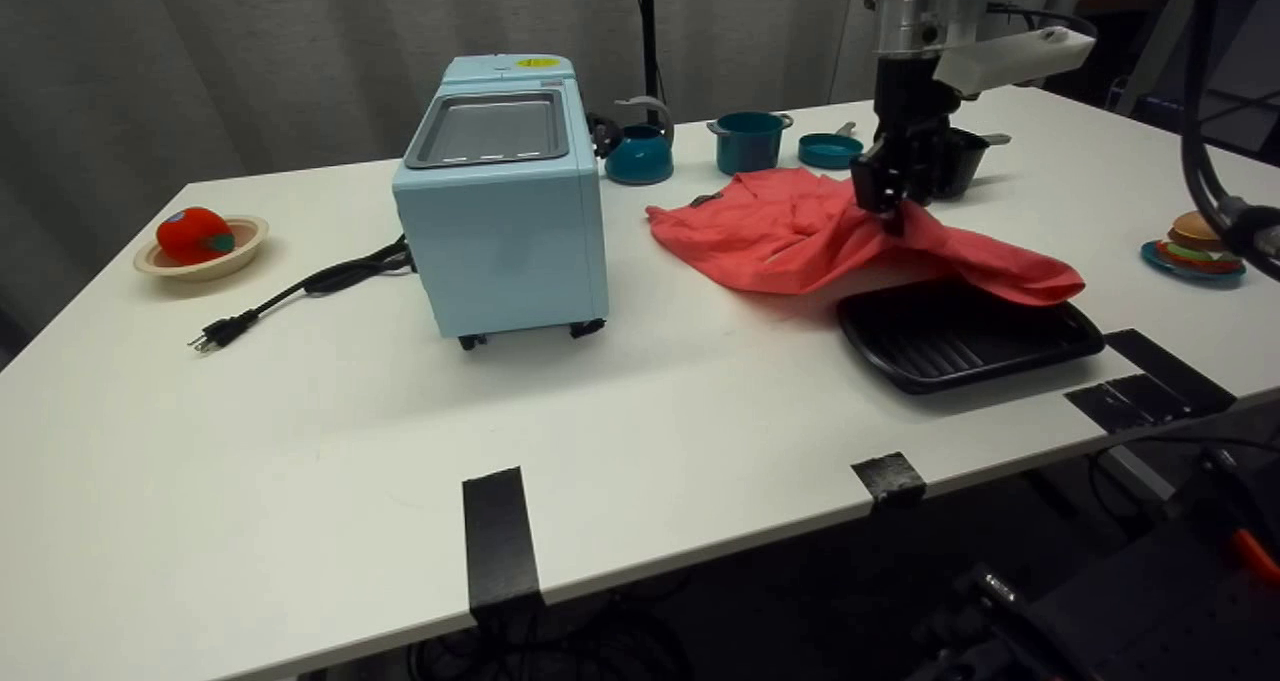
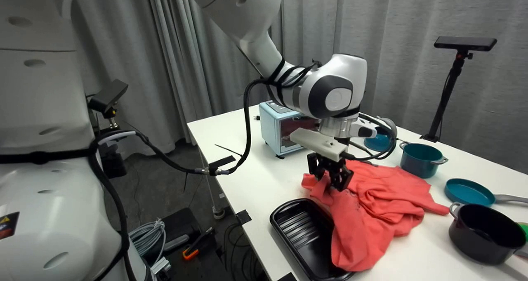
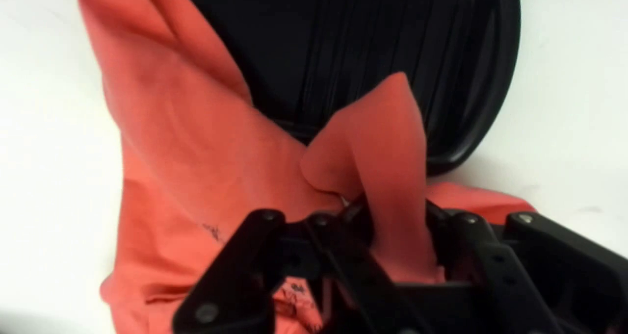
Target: Pick up the peach towel and fold it.
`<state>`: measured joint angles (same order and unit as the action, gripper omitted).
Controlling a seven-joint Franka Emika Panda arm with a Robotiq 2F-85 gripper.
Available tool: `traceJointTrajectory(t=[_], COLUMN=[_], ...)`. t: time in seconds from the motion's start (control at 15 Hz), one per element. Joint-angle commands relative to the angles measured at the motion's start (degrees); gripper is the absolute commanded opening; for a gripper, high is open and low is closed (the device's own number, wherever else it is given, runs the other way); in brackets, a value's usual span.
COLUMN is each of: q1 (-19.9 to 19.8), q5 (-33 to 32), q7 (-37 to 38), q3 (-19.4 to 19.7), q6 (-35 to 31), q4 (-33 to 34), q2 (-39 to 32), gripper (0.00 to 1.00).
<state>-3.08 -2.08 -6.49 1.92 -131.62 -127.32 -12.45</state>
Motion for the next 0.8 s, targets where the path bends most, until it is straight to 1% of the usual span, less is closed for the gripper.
traceJointTrajectory(t=[0.0,0.13,0.2,0.4,0.6,0.67,0.73], q1=[-0.7,-0.6,-0.4,0.7,2.4,3.3,4.4], q5=[3.1,4.2,4.2,3.1,1.1,-0.2,-1.6], q7=[-0.2,0.9,1.9,6.1,10.8,12.7,15.4], q3=[-0.1,-0.2,-0.1,-0.1,0.2,0.7,1.5], q6=[-0.5,-2.6,-4.7,-12.3,-20.4,-22.5,-24.9], q4=[5.9,9.2,10.6,13.6,15.1,15.3,15.5], q2=[-0.5,-1.2,-1.7,-3.5,-6.0,-6.9,-7.9], gripper=[0.03,0.03,0.03,0.03,0.03,0.37,0.39])
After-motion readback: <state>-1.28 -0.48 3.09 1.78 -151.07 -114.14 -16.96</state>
